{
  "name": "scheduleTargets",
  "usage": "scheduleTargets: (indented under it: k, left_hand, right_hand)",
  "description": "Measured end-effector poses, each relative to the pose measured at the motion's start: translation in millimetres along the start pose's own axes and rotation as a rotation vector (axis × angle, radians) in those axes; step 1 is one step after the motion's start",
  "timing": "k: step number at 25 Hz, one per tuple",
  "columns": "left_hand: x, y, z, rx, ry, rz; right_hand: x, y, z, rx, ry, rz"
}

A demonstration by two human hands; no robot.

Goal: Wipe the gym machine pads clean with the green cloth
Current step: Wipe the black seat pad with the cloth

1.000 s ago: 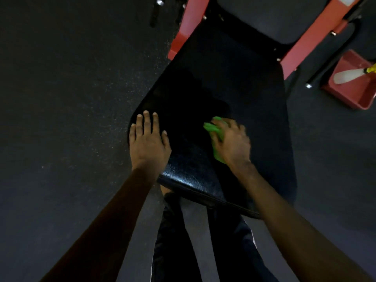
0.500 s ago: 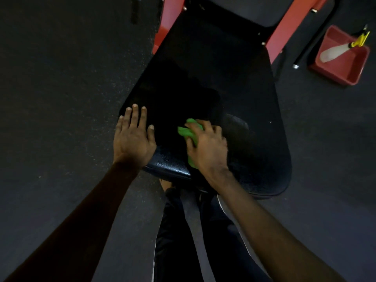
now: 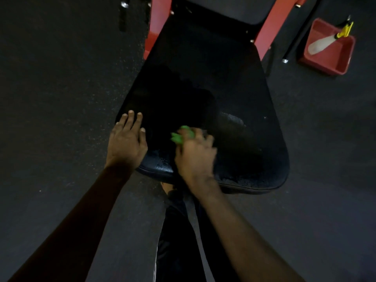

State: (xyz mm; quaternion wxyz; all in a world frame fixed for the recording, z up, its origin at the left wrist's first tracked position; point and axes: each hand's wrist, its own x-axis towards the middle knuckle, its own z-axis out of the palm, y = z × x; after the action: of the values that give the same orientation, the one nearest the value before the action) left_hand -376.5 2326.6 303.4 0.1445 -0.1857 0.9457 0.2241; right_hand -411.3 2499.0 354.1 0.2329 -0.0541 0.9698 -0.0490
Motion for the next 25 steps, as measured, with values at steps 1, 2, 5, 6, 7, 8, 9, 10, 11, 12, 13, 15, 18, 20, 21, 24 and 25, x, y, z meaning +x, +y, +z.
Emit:
scheduleTargets:
  k: [1,2,5,6,7,8,9,10,11,12,13,15,18,20,21,24,25]
  left_hand:
    - [0,-4,-1,-0.026,0.01,0.014]
    - [0,-7,0,-0.05,0.017,0.021]
    - [0,-8,1,-0.045,0.027,0.034]
    - [0,-6,1,-0.032,0.024,0.032]
    - [-1,-5,1,-0.018,0.023,0.027]
    - [-2,-4,1,-0.007,0.03,0.024]
    - [-3,-3,2,0.0,0.039,0.021]
    - [-3,-3,2,0.002,0.051,0.021]
    - [-2,-4,3,0.006,0.056,0.023]
    - [-2,-5,4,0.013,0.053,0.028]
    - [-2,-6,4,0.021,0.05,0.035]
    - [-1,-8,4,0.028,0.029,0.057]
    - [8,-18,-2,-0.029,-0.037,0.093]
    - [15,-34,-9,-0.079,-0.098,0.162]
    - [16,-42,-12,-0.074,-0.124,0.215]
    - [16,-53,-14,-0.039,-0.174,0.327]
    - [17,-53,-13,-0.031,-0.175,0.333]
  right_hand:
    - [-7,-23,2,0.019,-0.019,-0.064]
    - [-12,-38,3,0.036,-0.029,-0.117]
    - [-16,-9,-4,0.068,0.019,-0.224]
    - [-16,18,-5,0.045,0.039,-0.204]
    - [-15,48,-7,0.009,0.048,-0.134]
    - [-11,77,-11,-0.019,0.048,-0.028]
    - [-9,101,-15,-0.013,0.048,0.096]
    - [-5,116,-18,0.024,0.06,0.204]
    - [-2,121,-18,0.043,0.063,0.275]
    - [-1,114,-17,0.017,0.06,0.304]
    - [0,100,-14,-0.027,0.065,0.291]
    - [0,59,-7,-0.046,0.078,0.203]
    - [-7,-20,5,0.047,0.062,0.05]
    - [-16,-57,8,0.075,0.056,-0.061]
    - [-21,-61,8,0.087,0.062,-0.114]
    - [-36,-10,3,0.078,0.085,-0.121]
    - [-41,16,1,0.067,0.096,-0.047]
